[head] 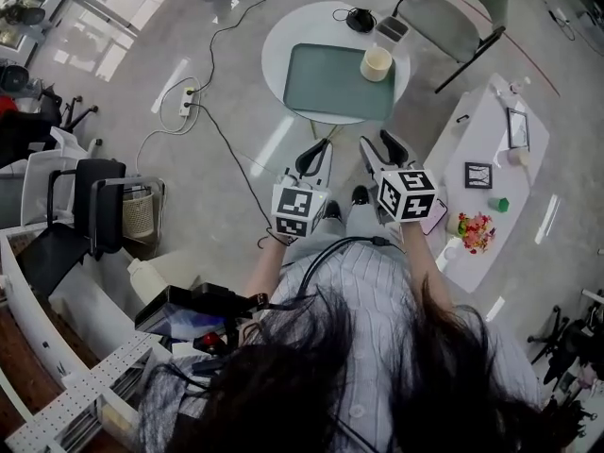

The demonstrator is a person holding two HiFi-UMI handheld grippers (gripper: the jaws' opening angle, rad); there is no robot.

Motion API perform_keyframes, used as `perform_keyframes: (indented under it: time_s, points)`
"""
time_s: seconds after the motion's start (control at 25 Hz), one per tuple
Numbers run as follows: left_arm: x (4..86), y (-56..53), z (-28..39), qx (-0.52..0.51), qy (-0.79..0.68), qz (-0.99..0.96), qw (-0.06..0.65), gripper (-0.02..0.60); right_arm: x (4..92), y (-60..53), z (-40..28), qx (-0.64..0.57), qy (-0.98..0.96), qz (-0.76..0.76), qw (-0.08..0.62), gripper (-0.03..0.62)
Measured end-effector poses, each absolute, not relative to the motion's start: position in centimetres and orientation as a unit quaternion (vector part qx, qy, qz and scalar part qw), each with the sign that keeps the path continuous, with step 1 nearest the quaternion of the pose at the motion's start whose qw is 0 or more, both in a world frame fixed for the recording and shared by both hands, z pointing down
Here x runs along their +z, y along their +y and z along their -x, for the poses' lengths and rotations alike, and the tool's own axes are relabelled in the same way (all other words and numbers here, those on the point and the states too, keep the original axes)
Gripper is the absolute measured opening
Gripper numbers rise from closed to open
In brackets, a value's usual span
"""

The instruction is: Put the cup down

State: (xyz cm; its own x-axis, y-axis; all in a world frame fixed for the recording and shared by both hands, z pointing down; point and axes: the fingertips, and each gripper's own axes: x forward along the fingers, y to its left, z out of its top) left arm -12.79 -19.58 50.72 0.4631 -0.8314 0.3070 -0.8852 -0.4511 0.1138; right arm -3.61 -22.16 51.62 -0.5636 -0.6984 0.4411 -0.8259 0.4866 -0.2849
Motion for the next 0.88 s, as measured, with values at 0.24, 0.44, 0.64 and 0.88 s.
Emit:
perform_keyframes:
  time_s: [0.24, 0.44, 0.64, 0.88]
  points:
    - [51.3, -18.0, 11.7, 0.108, -0.499, -0.849, 0.138, 0.017, 51.0, -20.3, 3.0, 0.245, -0.849, -0.452, 0.126, 0.171]
    - [51.5, -16.8, 10.3, 0.110, -0.487, -0.855, 0.140, 0.017, 51.3, -18.2, 2.2, 0.244, -0.846, -0.455, 0.133, 0.159]
    - [51.1, -15.5, 8.2, 0.111, -0.481, -0.859, 0.137, 0.017, 51.7, -16.2, 0.1, 0.248, -0.841, -0.463, 0.132, 0.145]
    - [50.5, -12.3, 5.8, 0.112, -0.477, -0.862, 0.131, 0.017, 50.8, -12.6, -1.9, 0.252, -0.844, -0.462, 0.106, 0.133]
